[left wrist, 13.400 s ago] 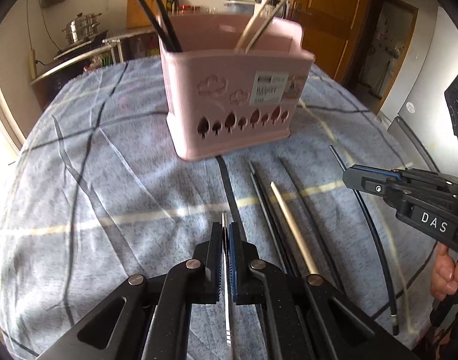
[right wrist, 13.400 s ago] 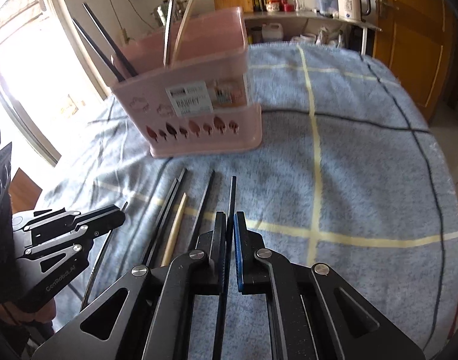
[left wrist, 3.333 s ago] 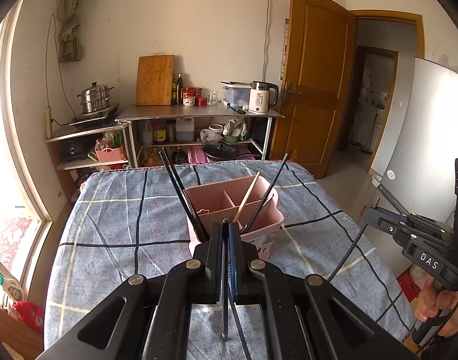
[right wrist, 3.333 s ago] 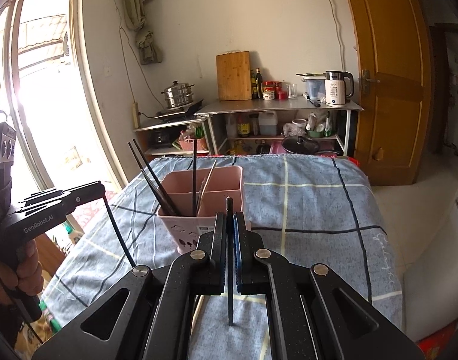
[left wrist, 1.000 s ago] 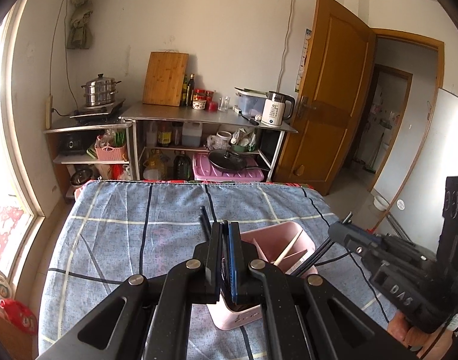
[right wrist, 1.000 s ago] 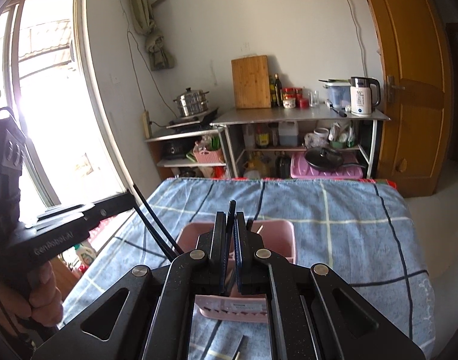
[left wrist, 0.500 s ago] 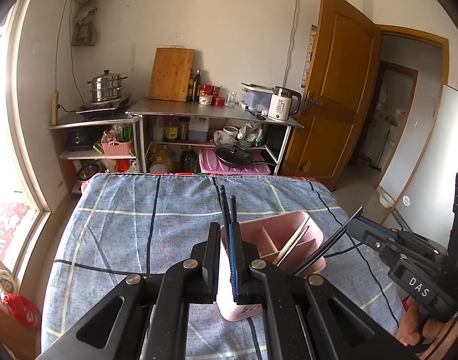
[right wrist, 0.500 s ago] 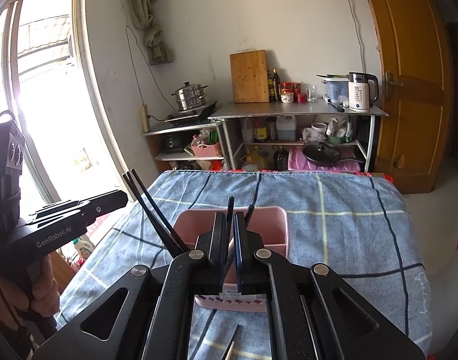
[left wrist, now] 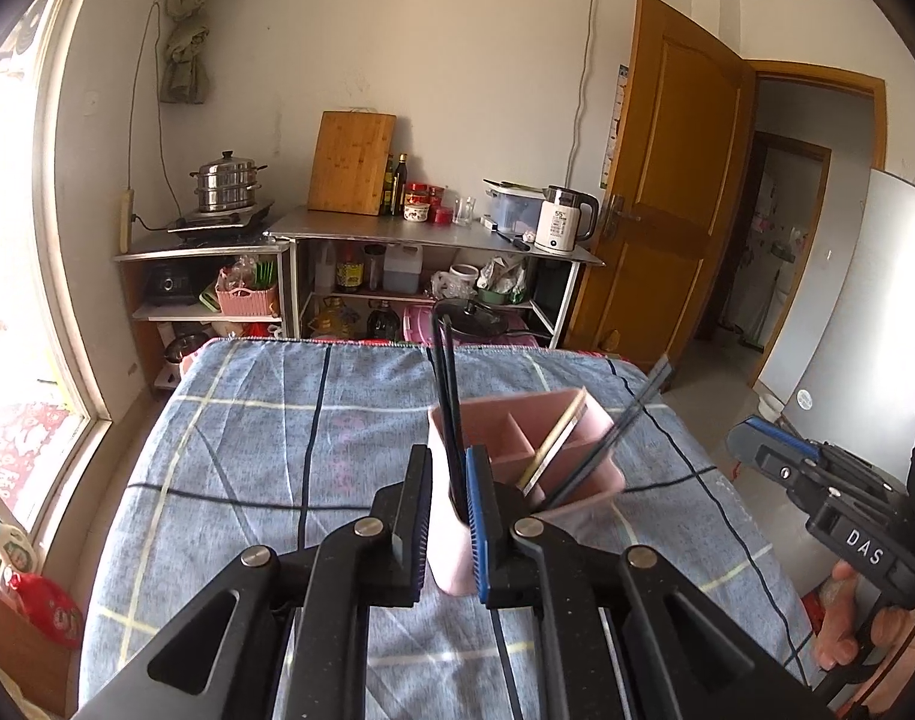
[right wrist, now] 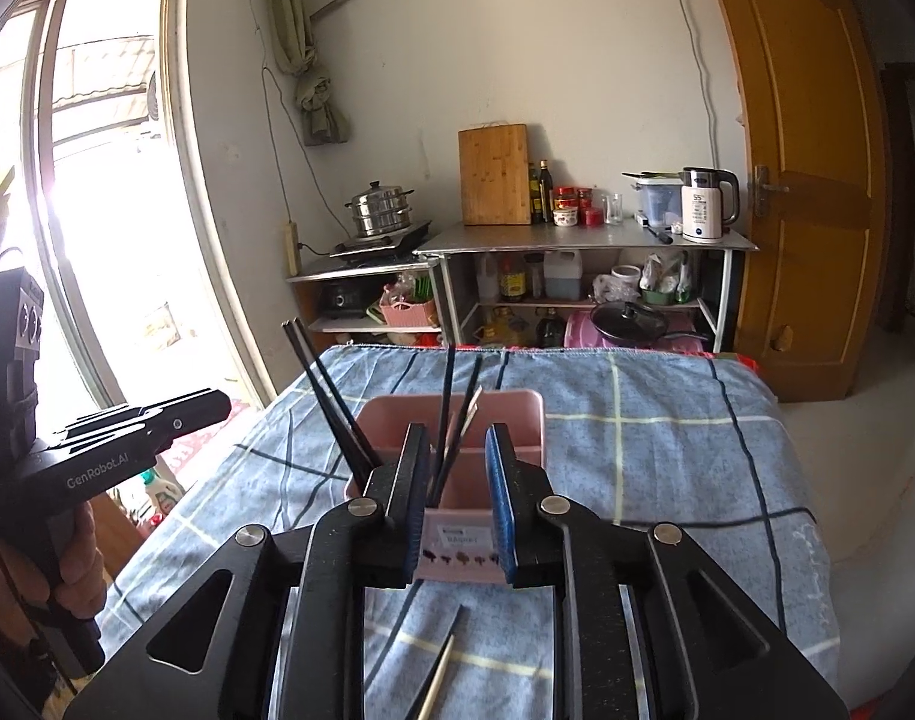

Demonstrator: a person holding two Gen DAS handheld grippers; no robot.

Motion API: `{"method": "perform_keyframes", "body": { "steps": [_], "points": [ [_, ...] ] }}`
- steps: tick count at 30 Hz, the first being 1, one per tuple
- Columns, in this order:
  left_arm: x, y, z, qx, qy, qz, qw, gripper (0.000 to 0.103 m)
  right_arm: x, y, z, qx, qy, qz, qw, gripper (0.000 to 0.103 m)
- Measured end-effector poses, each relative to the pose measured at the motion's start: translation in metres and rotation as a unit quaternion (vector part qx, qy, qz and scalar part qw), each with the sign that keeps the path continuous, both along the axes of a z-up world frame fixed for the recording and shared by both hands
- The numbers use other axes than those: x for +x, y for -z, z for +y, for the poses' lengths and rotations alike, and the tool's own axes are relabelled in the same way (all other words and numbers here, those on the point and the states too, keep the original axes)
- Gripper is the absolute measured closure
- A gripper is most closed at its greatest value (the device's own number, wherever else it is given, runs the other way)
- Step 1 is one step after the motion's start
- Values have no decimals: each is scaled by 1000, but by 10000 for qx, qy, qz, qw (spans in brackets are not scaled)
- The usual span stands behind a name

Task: Organize utensils
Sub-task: 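Withdraw both tools from the basket toward the remaining utensils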

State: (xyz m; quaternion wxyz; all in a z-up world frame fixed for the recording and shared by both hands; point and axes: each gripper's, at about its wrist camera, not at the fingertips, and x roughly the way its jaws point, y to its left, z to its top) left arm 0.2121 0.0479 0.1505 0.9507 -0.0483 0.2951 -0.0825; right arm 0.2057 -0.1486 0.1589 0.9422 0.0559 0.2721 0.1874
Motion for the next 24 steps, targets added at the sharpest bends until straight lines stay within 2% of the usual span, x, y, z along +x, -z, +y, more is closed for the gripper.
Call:
{"method": "perform_keyframes", "body": {
  "steps": [12, 24],
  "points": [
    [-64, 40, -24, 89, 110, 110, 9998, 92, -54, 23, -14, -119, 138, 0, 9998, 81],
    [-103, 85, -44, 155, 274, 370, 9988, 92, -98, 75, -18, -340, 194, 434, 9983, 81]
  ]
}}
